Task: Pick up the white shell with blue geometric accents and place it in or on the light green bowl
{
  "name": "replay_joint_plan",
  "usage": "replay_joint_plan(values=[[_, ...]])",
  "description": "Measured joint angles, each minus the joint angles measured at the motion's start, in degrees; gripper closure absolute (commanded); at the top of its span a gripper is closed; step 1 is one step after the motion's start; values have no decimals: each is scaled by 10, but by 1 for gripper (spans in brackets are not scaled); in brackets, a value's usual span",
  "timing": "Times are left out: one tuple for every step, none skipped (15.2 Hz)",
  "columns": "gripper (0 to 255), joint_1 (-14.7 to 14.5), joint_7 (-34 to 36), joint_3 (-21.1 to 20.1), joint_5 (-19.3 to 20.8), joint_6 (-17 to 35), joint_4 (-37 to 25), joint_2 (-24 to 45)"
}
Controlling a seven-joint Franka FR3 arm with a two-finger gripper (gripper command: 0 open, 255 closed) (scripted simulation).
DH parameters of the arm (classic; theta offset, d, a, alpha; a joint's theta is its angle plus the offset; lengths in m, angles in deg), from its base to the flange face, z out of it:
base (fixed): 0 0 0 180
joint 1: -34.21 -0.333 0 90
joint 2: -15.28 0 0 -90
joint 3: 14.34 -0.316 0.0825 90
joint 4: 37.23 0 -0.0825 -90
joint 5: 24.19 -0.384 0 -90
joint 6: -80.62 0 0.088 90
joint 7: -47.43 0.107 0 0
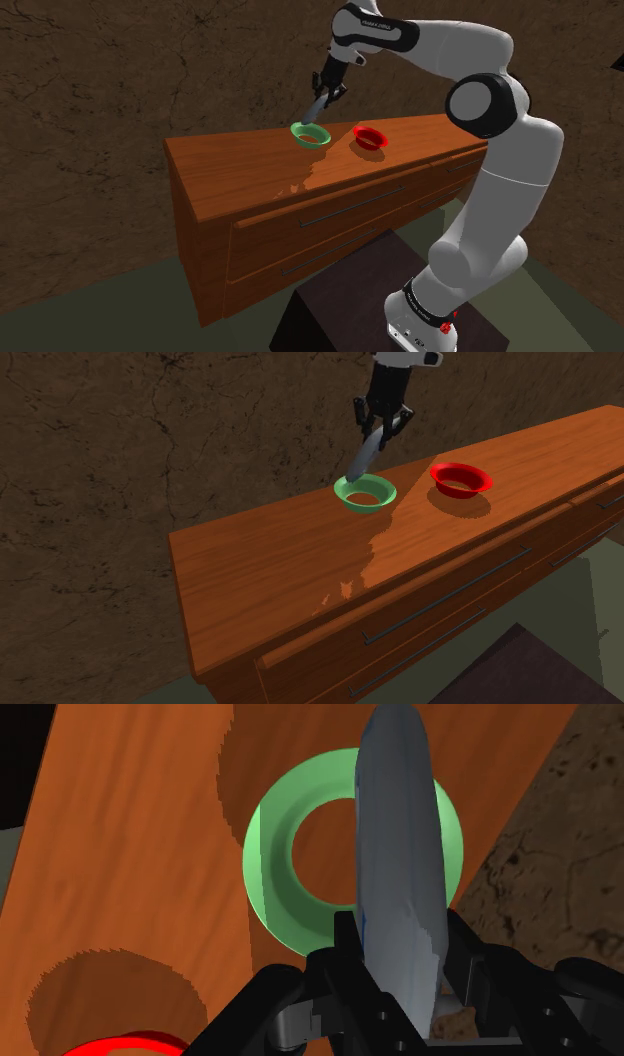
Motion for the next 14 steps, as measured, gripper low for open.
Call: replay_joint_plan(values=[[255,4,-6,2,0,3,1,2],[255,5,-8,3,0,8,3,5],[255,6,-10,3,0,14,8,7],[255,7,-12,4,-1,21,16,6],[255,7,-12,4,-1,28,23,6],[255,8,-13,4,-1,36,30,7],[255,8,-14,4,-1,44,39,6],[255,9,-15,4,-1,53,48,5],[255,9,-15,4,-1,60,53,8],[255,9,-16,4,-1,68,62,7],[255,9,-15,4,-1,75,70,7],[255,9,-16,5,-1,82,74,8],[255,10,-17,5,-1,91,83,9],[255,9,-16,5,-1,99,91,8]])
